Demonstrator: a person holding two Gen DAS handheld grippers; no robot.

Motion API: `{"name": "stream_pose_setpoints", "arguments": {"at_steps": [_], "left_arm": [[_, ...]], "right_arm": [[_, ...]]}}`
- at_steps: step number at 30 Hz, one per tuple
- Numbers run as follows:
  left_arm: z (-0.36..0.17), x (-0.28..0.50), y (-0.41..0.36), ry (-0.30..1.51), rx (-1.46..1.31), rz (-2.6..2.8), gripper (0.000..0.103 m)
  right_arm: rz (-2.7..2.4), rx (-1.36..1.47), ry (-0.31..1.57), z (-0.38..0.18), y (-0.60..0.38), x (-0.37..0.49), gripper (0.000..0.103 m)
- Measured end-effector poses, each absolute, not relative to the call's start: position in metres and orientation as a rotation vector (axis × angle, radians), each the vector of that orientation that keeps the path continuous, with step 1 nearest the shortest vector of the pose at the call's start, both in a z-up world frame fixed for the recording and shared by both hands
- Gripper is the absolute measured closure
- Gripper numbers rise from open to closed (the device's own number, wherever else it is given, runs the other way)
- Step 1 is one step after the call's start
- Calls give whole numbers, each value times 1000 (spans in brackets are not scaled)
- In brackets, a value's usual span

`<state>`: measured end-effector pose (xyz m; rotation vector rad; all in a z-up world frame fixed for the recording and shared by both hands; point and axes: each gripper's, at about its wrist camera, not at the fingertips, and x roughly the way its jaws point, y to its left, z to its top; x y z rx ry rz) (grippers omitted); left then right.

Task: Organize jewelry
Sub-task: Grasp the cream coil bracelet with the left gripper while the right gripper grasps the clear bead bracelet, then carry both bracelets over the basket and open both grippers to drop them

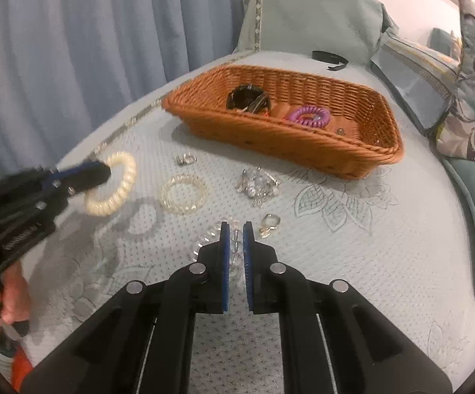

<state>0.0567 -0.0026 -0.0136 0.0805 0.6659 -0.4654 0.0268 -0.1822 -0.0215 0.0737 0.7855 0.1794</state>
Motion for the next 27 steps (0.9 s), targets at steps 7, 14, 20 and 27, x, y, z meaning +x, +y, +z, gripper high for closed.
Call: {"name": "stream_pose_setpoints", "arguments": {"at_steps": [7, 14, 20, 27], "left_arm": [[-13, 54, -6, 637, 90, -473, 94], [-10, 56, -7, 625, 61, -482, 94], [-4, 56, -10, 609, 37, -509, 94], [2, 60, -13, 606, 25, -526, 94]], "right_arm": [[167, 106, 741, -2, -195, 20, 97], [151, 128, 705, 11, -205, 14, 97], [141, 145, 670, 23, -213, 10, 97], [152, 143, 654, 37, -215, 12, 97]]}}
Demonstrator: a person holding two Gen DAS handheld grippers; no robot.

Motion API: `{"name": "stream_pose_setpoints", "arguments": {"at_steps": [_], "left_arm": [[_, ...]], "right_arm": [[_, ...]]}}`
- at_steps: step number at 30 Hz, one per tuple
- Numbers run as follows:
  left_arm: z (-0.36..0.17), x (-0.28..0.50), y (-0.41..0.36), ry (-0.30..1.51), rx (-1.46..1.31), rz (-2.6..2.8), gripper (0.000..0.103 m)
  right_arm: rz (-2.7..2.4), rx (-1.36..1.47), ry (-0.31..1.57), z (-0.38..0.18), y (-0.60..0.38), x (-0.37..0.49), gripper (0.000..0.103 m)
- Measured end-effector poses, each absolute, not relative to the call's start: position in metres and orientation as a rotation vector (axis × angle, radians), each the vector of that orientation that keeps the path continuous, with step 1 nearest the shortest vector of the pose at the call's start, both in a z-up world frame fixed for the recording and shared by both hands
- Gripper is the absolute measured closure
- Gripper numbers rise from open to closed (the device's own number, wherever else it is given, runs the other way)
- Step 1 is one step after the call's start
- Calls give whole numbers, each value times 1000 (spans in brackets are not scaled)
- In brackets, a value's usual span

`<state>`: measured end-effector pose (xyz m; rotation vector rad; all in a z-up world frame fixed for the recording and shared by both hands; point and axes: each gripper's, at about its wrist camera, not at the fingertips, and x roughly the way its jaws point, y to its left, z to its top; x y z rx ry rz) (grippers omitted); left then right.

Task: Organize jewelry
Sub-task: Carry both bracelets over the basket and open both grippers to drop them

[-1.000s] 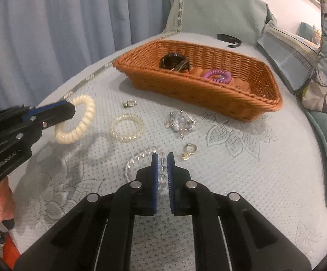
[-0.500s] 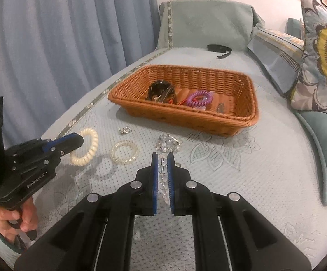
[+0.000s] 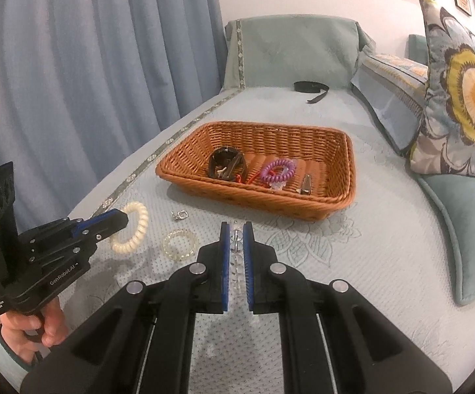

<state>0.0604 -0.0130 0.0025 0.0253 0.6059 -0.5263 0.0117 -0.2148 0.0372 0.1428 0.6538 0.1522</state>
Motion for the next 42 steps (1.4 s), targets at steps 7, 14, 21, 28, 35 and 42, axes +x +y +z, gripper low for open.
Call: {"name": "stream_pose_setpoints", "arguments": {"at_steps": [7, 14, 21, 28, 35, 42], "left_arm": [[19, 85, -18, 584, 47, -511, 94], [33, 137, -42, 555, 78, -496, 94], [9, 193, -63, 606, 56, -483, 94], [-16, 212, -71, 642, 62, -480, 94], [-18, 207, -77, 636, 91, -498, 93], [0, 182, -68, 612, 72, -530, 62]], "right_arm": [[145, 183, 627, 55, -224, 31, 97], [127, 191, 585, 79, -230, 82, 97], [132, 197, 667, 51, -223, 149, 97], [86, 206, 743, 9, -239, 178, 97], [51, 269, 775, -9, -259, 175, 96], [44, 297, 730, 5, -266, 143, 62]]}}
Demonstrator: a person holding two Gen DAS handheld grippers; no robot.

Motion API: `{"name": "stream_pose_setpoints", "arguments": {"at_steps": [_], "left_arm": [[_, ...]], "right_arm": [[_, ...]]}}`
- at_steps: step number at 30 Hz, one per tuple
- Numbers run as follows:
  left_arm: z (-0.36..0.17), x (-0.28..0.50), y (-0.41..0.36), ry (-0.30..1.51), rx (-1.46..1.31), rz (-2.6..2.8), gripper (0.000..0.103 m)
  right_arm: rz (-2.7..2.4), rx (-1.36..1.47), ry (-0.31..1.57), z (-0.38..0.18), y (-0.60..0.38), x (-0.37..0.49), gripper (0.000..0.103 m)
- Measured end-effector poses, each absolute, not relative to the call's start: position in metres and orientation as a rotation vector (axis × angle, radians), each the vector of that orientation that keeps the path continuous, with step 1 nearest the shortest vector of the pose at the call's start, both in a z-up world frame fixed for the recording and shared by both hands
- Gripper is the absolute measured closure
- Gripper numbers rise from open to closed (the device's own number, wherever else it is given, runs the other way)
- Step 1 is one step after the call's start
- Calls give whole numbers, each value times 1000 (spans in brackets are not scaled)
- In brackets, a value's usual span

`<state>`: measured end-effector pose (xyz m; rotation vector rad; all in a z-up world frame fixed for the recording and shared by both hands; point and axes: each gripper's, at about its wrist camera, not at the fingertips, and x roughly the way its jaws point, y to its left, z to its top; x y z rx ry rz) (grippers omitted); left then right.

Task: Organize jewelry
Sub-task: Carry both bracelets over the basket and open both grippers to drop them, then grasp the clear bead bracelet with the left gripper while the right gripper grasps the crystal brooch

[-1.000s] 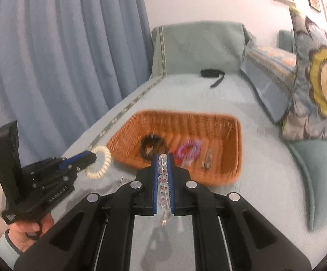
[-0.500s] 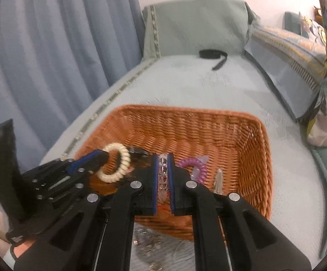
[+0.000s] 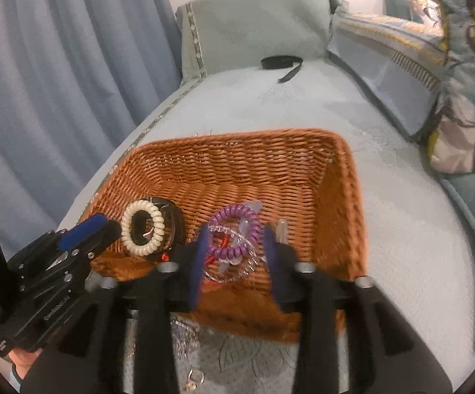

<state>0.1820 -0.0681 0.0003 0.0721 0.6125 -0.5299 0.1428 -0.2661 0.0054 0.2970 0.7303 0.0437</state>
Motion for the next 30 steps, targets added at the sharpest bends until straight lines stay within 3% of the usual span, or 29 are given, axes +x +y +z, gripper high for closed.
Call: {"name": "stream_pose_setpoints", "arguments": {"at_steps": [12, 19, 30], "left_arm": [[43, 86, -32, 543, 60, -538, 61], [8, 69, -14, 636, 21, -517, 61], [-49, 104, -9, 819, -22, -502, 61]], "right_arm": [[83, 262, 687, 22, -240, 55, 62], [90, 250, 725, -1, -230, 43, 62], [152, 118, 808, -36, -195, 68, 63]]}}
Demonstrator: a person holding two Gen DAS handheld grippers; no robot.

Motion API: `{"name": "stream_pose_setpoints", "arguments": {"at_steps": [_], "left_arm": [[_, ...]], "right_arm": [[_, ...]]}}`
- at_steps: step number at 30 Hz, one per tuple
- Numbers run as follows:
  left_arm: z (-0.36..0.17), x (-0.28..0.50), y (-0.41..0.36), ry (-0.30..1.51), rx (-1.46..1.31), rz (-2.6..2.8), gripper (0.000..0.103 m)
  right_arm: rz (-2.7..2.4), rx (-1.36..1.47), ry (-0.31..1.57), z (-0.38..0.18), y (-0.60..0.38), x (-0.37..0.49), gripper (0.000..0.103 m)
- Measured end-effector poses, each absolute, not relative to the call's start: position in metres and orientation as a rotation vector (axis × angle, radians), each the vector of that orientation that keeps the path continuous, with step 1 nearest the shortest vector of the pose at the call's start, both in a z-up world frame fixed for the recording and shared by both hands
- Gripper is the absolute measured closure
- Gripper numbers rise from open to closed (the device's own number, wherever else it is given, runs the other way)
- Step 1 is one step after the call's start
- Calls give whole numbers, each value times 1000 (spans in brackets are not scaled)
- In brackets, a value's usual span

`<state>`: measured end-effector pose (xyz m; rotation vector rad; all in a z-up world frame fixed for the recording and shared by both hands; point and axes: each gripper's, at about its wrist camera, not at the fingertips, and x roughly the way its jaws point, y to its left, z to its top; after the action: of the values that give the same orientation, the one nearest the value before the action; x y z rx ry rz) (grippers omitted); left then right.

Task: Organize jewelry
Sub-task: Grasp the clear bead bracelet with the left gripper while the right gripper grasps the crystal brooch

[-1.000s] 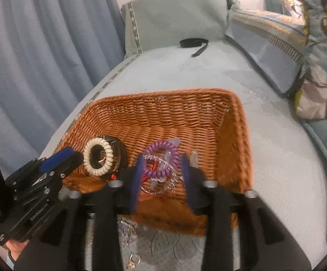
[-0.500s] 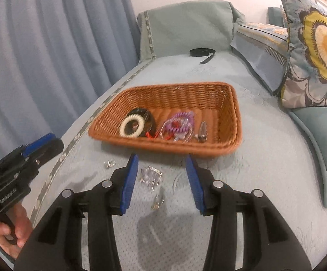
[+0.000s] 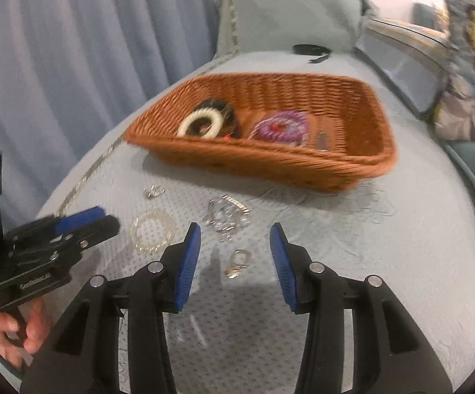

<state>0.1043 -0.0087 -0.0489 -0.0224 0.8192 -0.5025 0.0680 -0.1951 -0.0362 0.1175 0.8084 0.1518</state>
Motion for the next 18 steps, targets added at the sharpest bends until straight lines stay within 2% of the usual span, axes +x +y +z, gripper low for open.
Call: {"name": "stream_pose_setpoints", "arguments": {"at_steps": [5, 9, 18], "left_arm": [[-57, 106, -18, 847, 37, -491, 61], [-59, 106, -20, 850, 53, -487, 61], [-59, 110, -17, 863, 31, -490, 61]], "right_arm": [[127, 113, 846, -43, -189, 86, 63], [86, 142, 868, -46, -196, 104, 75], [129, 74, 911, -56, -179, 111, 76]]}}
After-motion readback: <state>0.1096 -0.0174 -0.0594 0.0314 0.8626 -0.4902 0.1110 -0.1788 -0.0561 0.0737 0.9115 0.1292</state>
